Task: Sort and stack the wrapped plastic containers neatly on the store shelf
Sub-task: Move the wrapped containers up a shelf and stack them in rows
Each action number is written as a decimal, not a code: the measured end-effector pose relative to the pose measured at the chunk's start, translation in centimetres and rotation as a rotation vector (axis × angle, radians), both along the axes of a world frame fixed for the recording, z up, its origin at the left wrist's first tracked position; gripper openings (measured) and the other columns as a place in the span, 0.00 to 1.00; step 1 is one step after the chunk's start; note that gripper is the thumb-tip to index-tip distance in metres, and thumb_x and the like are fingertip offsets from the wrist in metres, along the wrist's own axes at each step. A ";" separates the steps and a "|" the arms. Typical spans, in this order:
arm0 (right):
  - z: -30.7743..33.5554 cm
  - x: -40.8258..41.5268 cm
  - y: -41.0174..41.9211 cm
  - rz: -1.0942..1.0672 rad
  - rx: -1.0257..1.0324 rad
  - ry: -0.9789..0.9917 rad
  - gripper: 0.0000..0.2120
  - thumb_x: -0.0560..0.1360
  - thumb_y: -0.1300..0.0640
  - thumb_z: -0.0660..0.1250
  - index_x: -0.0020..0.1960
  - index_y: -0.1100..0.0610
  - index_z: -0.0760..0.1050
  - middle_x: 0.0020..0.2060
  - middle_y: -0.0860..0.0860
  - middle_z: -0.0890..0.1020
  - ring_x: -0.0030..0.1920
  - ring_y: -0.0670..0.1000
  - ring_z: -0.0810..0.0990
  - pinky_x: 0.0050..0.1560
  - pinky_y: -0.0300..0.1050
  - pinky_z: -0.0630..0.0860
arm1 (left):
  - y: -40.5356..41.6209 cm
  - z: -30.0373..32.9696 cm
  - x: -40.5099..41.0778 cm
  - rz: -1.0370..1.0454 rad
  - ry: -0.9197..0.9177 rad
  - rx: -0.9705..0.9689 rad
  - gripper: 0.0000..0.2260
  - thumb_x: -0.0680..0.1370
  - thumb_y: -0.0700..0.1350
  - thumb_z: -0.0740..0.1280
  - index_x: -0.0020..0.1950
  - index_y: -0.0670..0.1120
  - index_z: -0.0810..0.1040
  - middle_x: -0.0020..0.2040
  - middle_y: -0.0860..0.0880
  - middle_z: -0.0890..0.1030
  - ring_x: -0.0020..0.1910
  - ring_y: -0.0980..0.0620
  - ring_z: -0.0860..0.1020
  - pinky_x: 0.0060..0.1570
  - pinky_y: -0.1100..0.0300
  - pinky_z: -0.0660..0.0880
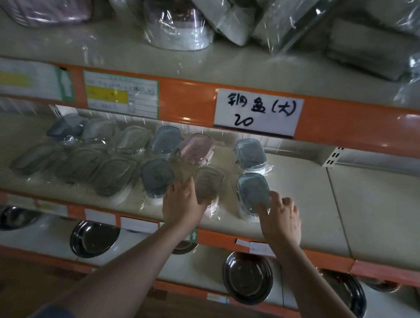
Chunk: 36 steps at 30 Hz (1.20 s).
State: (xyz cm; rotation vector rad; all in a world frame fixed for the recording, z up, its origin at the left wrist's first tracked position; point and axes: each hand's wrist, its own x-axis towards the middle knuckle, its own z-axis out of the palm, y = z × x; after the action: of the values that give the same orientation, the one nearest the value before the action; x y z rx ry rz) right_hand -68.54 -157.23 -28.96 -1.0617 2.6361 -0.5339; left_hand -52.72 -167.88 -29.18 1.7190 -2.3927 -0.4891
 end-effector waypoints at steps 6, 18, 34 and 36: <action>5.0 3.1 4.4 -0.002 -0.079 0.040 0.19 0.79 0.48 0.58 0.67 0.55 0.68 0.59 0.59 0.73 0.59 0.60 0.71 0.57 0.50 0.67 | 3.4 5.3 4.4 -0.059 -0.014 -0.058 0.27 0.77 0.56 0.63 0.72 0.46 0.62 0.68 0.43 0.69 0.66 0.43 0.67 0.61 0.53 0.66; 17.3 10.2 10.7 0.032 -0.276 0.116 0.15 0.78 0.52 0.59 0.63 0.56 0.72 0.56 0.56 0.77 0.55 0.55 0.74 0.52 0.47 0.70 | 8.9 17.9 12.6 -0.148 0.104 -0.194 0.21 0.77 0.58 0.63 0.65 0.48 0.71 0.61 0.48 0.73 0.58 0.49 0.73 0.54 0.55 0.74; 29.4 17.5 7.2 0.204 -0.540 0.231 0.14 0.76 0.56 0.63 0.60 0.57 0.76 0.54 0.58 0.79 0.55 0.59 0.75 0.55 0.50 0.70 | 7.7 29.5 23.4 -0.040 0.284 -0.381 0.20 0.77 0.56 0.65 0.63 0.45 0.73 0.60 0.46 0.74 0.57 0.48 0.74 0.55 0.54 0.73; 30.2 18.1 6.2 0.221 -0.544 0.241 0.15 0.76 0.55 0.62 0.61 0.56 0.75 0.54 0.57 0.79 0.55 0.58 0.76 0.55 0.50 0.70 | 6.9 30.3 24.3 -0.005 0.289 -0.410 0.19 0.76 0.55 0.66 0.62 0.45 0.75 0.59 0.46 0.75 0.57 0.47 0.74 0.54 0.54 0.72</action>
State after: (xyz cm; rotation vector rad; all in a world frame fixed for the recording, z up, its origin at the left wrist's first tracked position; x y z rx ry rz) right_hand -50.42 -151.01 1.23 -1.6383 2.5784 -1.1786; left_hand -28.45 -161.02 1.10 1.3633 -2.1107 -0.2075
